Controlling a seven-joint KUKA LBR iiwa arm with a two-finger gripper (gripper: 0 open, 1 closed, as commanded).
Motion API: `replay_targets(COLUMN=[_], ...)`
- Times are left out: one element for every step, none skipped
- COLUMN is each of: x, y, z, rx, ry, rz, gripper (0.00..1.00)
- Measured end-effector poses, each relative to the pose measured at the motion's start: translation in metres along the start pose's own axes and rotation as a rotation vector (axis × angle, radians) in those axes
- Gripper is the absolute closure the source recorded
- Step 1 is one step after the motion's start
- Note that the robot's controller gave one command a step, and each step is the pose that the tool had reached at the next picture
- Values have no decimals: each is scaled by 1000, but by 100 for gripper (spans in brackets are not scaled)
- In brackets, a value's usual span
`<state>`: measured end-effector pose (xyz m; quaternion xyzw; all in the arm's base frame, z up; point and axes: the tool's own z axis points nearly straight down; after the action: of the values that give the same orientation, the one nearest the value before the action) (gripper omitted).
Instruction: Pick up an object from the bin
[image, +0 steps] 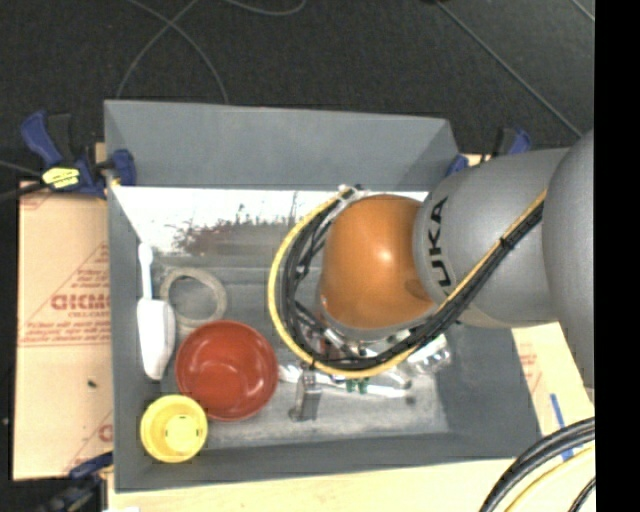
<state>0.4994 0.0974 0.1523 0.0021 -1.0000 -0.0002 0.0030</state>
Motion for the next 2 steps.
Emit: replay_targets(x=[-2,-35], y=[0,-59], z=[-4,83], rx=[-1,0], ry=[-8,-3], rz=[5,255], gripper=[0,0])
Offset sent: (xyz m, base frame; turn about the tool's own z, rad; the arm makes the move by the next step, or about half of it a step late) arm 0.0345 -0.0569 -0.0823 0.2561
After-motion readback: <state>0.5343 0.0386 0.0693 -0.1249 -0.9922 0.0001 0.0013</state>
